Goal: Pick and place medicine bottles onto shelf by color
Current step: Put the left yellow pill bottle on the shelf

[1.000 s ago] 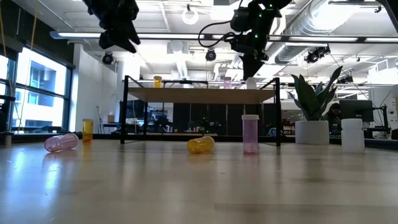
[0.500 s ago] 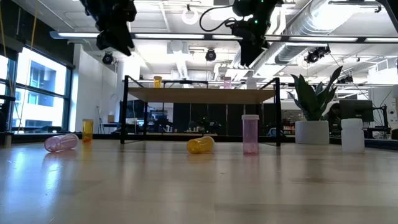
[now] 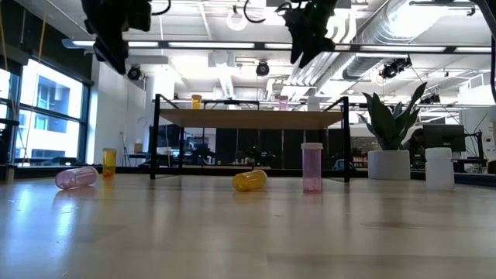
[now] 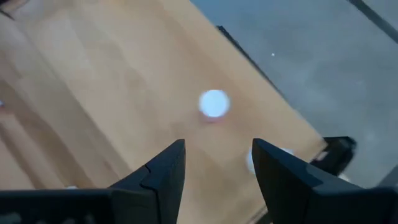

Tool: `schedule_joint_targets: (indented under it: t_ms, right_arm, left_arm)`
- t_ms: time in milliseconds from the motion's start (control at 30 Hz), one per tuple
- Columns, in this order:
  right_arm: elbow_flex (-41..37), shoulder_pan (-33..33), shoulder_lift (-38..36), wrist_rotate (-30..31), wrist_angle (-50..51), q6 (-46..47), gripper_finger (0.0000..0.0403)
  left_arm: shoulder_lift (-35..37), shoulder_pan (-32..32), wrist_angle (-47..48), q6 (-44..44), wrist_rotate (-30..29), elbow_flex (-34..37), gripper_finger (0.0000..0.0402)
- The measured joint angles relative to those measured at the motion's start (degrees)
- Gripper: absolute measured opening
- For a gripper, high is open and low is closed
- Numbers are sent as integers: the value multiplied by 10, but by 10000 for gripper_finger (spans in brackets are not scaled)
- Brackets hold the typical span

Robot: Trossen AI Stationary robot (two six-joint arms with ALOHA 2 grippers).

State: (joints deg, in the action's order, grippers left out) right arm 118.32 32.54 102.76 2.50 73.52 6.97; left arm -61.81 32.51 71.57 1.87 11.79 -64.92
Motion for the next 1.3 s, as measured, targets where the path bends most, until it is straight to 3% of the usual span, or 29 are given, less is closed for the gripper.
schedule_joint_targets:
  t_ms: [233, 600, 867, 1300]
  right_arm:
    - [0, -47, 0, 0, 5, 65, 177]
    - [0, -139, 0, 17, 4, 161, 177]
    - [0, -183, 0, 40, 5, 192, 177]
    - [0, -213, 0, 40, 24, 186, 177]
  left_arm:
    - [51, -90, 2, 43, 2, 21, 170]
    - [129, -238, 2, 188, 4, 88, 170]
    - [134, -355, -33, 277, 66, 123, 170]
    - [127, -577, -127, 483, -34, 172, 170]
